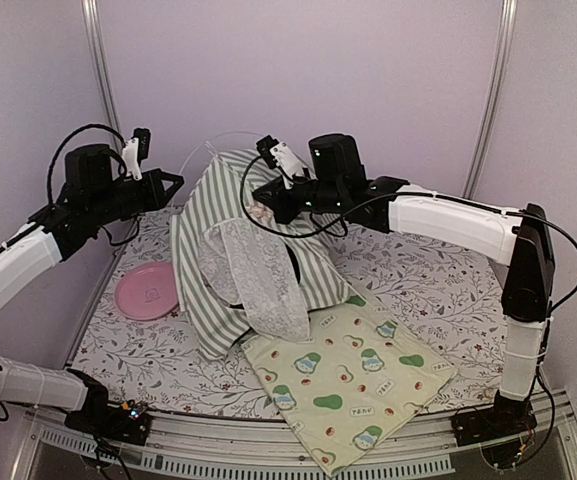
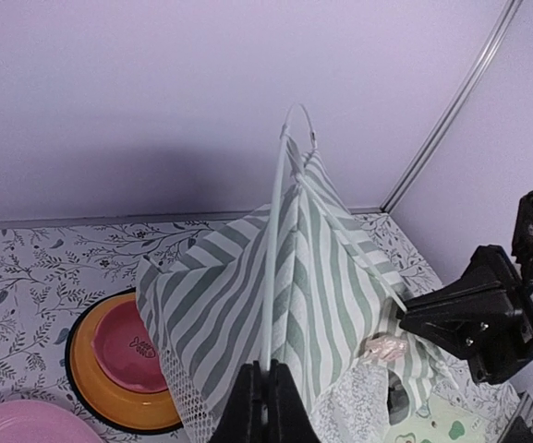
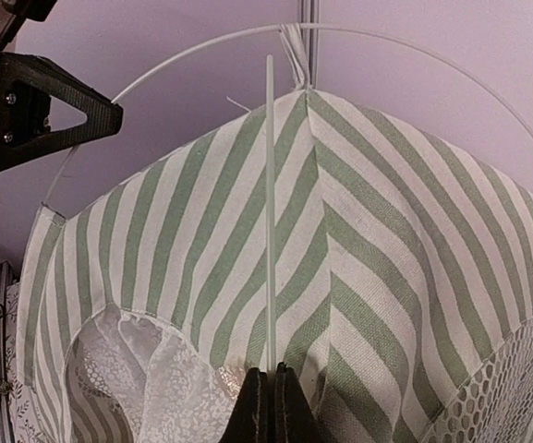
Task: Set up the pet tent
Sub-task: Attach the tent pole to the pole socket of the pet tent.
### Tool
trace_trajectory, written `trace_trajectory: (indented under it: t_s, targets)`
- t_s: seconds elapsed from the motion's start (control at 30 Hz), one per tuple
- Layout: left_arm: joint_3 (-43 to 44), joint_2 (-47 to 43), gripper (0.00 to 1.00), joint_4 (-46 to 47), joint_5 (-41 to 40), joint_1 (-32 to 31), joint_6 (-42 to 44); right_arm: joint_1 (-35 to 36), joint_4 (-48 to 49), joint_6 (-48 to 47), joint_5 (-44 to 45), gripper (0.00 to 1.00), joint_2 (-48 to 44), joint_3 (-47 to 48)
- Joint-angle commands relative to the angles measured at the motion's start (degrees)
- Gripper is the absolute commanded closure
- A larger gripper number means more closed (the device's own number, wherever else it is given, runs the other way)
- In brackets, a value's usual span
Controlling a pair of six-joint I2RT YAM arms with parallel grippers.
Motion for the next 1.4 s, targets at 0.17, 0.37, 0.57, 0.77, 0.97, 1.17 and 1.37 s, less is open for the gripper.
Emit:
trace_trajectory:
  t_s: [0.17, 0.37, 0.57, 0.77, 0.97, 1.17, 1.37]
  targets:
    - [-1.1, -2.1, 1.0, 6.6, -0.5, 1.0, -1.3, -0.5, -6.0, 1.9, 1.6, 1.0, 0.6, 1.9]
    - [-1.6, -1.7, 1.0, 6.6, -0.3, 1.1, -1.3, -0.5, -3.3, 1.9, -1.2, 1.0, -0.4, 0.3]
    - [-1.9, -2.0, 1.0, 7.1, 0.4, 1.1, -1.3, -0.5, -4.9, 2.5, -0.5, 1.0, 1.0, 2.7]
    - [-2.0, -2.2, 1.0, 7.2, 1.0, 1.0, -1.2, -0.5, -5.3, 2.8, -0.4, 1.0, 2.2, 4.2]
    - [-2.3, -2.6, 1.0, 7.2, 1.4, 1.0, -1.1, -0.4, -6.1, 3.3, 0.2, 1.0, 3.0, 5.4]
    - [-2.8, -3.0, 1.0, 7.1, 1.5, 1.0, -1.1, -0.5, -6.2, 4.0, 1.3, 1.0, 3.3, 5.8]
    - [-3.0, -3.0, 1.0, 6.7, 1.2, 1.0, -0.8, -0.5, -5.4, 4.1, 0.3, 1.0, 2.8, 5.0]
